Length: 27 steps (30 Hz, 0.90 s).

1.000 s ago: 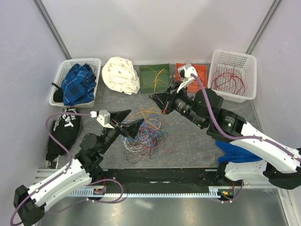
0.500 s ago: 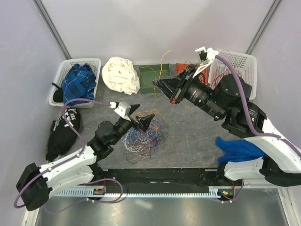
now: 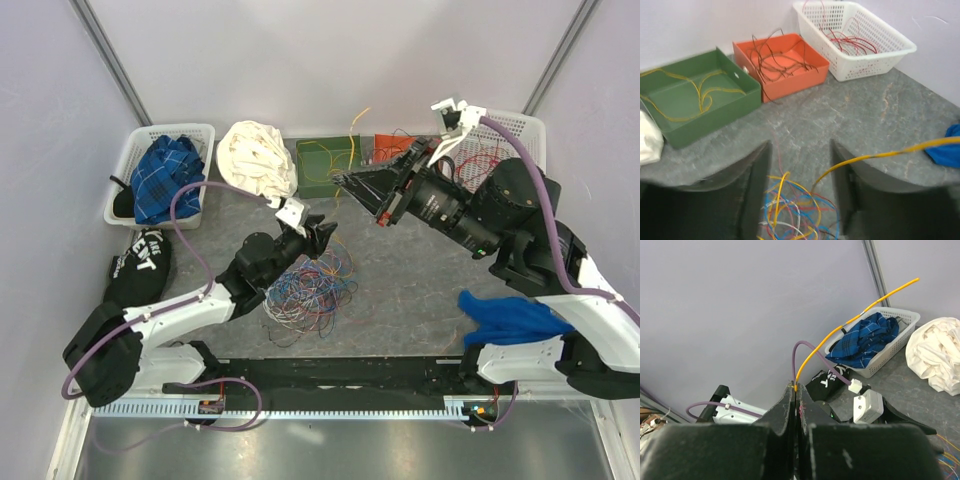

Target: Untangle the cables

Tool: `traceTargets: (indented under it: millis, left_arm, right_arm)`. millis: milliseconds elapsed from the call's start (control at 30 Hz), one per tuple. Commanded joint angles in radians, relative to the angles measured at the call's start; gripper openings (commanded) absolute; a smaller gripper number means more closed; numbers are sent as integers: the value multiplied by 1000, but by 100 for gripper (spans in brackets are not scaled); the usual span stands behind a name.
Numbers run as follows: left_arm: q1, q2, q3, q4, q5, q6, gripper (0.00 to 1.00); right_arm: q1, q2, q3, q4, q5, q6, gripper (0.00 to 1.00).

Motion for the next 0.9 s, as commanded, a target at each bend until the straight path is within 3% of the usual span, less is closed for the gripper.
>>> traceTargets:
  millis: [0,33,67,100,133,200,233,267,300,400,500,600,700,867]
  left_arm:
    - [-3,-31,79,2,-10,44,20]
    - [-3,-46,96,-38,-22,43,2]
    - [-3,-76,113,-139,-48,23,2]
    - [-3,-98,133,-205,-100,4,2]
    - [-3,-118,185,-268,-122,-23,2]
    - [-1,-150,277,-527,-210,-62,2]
    - [3,-149,403,-614,-229,-94,2]
    - [5,-135,476,-723,-237,-100,2]
    - [8,-106,624,-879,-237,-102,2]
    - [8,-20,896,-1119,-205,-106,2]
    - [8,44,1126,-1244,-150,-120,2]
    - [8,121,1310,-1348,-79,-129,2]
    - [8,176,1435,-1394,-9,-138,2]
    - [8,207,1498,-1411,36,-155,2]
  right_arm:
    - [4,-66,-22,0,47,-4,0]
    - [2,-75,-43,-4,79,-10,0]
    - [2,-94,-57,-3,93,-17,2]
    - [2,-106,-72,-3,110,-27,11]
    - [2,-118,-117,-4,154,-49,38]
    - [2,-163,-164,-5,228,-70,55]
    - [2,-177,-222,-3,266,-88,67]
    - [2,-204,-253,-1,346,-97,71]
    - [2,-217,-286,3,380,-106,73]
    - [2,-255,-424,38,483,-126,77]
    - [2,-290,-551,101,494,-142,77]
    - [2,-310,-677,221,396,-174,76]
    - [2,-287,-770,327,319,-194,76]
    - [2,-198,-787,480,264,-225,76]
